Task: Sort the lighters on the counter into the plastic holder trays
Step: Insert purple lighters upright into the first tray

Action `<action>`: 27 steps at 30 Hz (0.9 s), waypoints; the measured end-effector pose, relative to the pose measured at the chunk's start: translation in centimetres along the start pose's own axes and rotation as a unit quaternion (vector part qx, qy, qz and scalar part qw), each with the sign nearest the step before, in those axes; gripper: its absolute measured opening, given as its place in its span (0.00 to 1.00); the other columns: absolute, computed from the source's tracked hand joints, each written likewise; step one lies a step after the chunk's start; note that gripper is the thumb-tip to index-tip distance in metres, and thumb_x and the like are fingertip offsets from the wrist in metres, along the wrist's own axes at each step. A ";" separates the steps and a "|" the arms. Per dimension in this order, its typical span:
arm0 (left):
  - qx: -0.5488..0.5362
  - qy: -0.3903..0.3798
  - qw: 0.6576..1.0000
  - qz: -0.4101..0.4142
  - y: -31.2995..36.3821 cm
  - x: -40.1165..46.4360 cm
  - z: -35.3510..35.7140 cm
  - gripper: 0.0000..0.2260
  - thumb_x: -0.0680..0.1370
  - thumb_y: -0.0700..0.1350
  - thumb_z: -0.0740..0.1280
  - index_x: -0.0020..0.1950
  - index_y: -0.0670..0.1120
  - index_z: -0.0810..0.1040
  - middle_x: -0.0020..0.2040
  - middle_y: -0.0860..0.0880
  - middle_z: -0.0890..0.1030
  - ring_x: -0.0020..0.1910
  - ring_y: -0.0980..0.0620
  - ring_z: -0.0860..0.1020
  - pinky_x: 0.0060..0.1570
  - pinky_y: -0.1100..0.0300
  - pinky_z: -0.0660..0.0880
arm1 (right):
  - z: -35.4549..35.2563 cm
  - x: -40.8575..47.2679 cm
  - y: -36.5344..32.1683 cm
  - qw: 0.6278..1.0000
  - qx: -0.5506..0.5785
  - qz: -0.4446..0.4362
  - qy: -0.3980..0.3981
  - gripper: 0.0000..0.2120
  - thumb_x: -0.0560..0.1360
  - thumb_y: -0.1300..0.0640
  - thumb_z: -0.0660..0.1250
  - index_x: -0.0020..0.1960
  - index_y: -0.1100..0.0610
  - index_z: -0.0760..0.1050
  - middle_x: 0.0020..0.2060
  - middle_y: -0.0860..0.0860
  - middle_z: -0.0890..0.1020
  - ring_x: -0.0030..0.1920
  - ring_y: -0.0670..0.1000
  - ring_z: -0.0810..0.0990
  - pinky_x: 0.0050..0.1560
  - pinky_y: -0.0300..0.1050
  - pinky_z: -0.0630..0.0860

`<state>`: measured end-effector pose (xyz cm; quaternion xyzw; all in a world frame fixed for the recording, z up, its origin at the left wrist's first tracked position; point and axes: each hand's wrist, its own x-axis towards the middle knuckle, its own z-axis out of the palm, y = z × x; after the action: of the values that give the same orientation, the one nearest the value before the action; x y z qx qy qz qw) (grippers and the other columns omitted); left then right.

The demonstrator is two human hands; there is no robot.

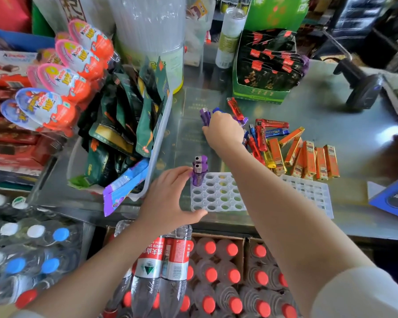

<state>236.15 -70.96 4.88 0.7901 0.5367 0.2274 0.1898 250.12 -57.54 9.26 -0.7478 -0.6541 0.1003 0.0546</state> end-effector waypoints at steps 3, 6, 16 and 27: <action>0.002 -0.002 1.000 0.003 -0.1 0.0 -0.1 0.35 0.61 0.64 0.66 0.63 0.47 0.71 0.63 0.54 0.71 0.62 0.55 0.66 0.61 0.59 0.63 | -0.2 0.2 0.3 1.000 0.018 -0.005 -0.023 0.08 0.75 0.63 0.60 0.53 0.61 0.74 0.48 0.59 0.78 0.48 0.61 0.79 0.38 0.46 0.70; -0.005 -0.007 1.000 0.002 -0.1 -0.1 -0.1 0.36 0.61 0.64 0.65 0.65 0.47 0.70 0.64 0.53 0.70 0.62 0.56 0.65 0.61 0.60 0.62 | -0.6 -0.8 1.3 0.995 0.078 -0.055 -0.029 0.03 0.73 0.62 0.60 0.45 0.58 0.72 0.39 0.56 0.77 0.42 0.59 0.79 0.33 0.42 0.67; 0.007 -0.001 1.000 0.013 0.1 -0.1 -0.2 0.36 0.62 0.67 0.63 0.64 0.46 0.72 0.62 0.50 0.73 0.61 0.50 0.70 0.58 0.59 0.64 | -1.9 -11.1 5.9 0.848 0.519 0.068 -0.088 0.19 0.80 0.49 0.51 0.46 0.57 0.77 0.26 0.45 0.69 0.25 0.43 0.64 0.28 0.36 0.62; 0.009 -0.030 0.999 0.010 -0.1 -0.3 -0.5 0.42 0.60 0.71 0.60 0.66 0.47 0.69 0.65 0.50 0.71 0.64 0.50 0.68 0.63 0.58 0.62 | -0.9 -14.3 3.7 0.737 0.665 0.039 -0.113 0.05 0.77 0.58 0.60 0.48 0.51 0.73 0.36 0.51 0.81 0.33 0.48 0.65 0.35 0.42 0.60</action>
<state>235.73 -71.17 5.17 0.8036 0.5249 0.2005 0.1961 252.14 -72.13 10.44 -0.5292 -0.3921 0.5956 0.4599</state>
